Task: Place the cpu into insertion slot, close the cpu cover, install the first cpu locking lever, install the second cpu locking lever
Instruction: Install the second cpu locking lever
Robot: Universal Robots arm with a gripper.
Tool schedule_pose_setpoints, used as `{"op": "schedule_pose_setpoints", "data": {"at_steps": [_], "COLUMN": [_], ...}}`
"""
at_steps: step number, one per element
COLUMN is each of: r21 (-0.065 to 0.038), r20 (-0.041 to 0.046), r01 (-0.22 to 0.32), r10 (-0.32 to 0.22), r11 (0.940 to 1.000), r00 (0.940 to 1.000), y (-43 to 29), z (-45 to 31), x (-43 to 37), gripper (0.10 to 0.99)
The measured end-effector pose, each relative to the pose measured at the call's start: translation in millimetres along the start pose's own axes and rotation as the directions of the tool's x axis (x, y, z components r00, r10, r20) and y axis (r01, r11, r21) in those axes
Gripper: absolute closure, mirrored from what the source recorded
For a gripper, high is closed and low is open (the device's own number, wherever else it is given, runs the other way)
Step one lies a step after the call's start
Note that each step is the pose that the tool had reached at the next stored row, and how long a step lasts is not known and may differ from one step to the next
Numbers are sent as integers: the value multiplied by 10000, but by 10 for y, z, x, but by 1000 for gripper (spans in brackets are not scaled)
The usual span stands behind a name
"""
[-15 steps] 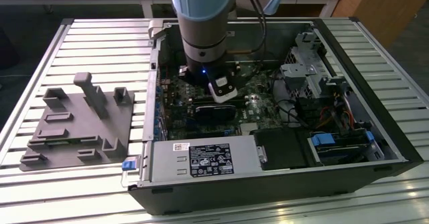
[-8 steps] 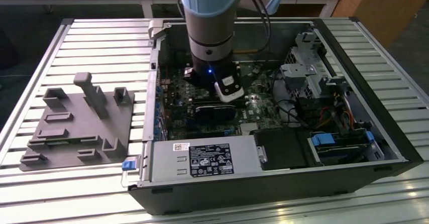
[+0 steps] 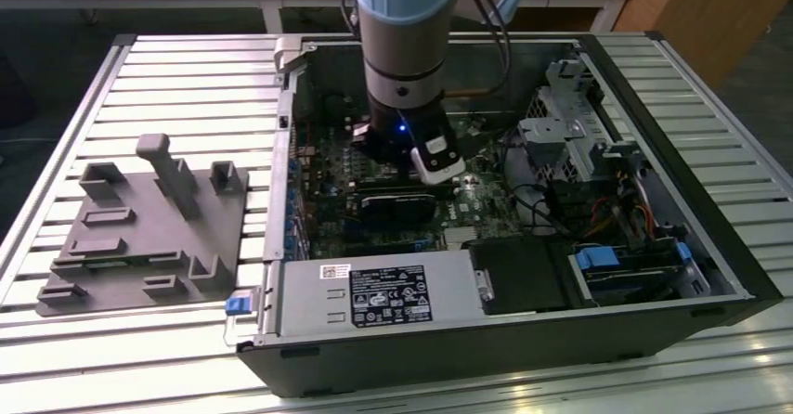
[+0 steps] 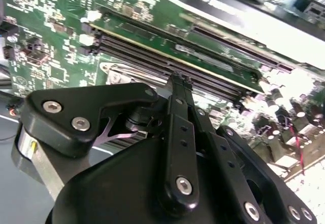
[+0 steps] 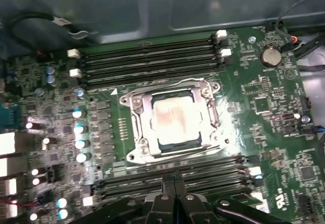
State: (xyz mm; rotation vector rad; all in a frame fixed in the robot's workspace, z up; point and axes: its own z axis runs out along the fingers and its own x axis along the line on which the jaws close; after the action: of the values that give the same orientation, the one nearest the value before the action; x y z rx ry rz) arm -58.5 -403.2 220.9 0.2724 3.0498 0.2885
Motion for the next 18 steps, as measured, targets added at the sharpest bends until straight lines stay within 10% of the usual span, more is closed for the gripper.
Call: {"op": "schedule_pose_setpoints", "data": {"at_steps": [18], "r21": [608], "r20": [103], "r01": [48], "r10": [-55], "r11": [9981], "r00": [9999], "y": [362], "z": [77], "x": [-106], "gripper": [980]}}
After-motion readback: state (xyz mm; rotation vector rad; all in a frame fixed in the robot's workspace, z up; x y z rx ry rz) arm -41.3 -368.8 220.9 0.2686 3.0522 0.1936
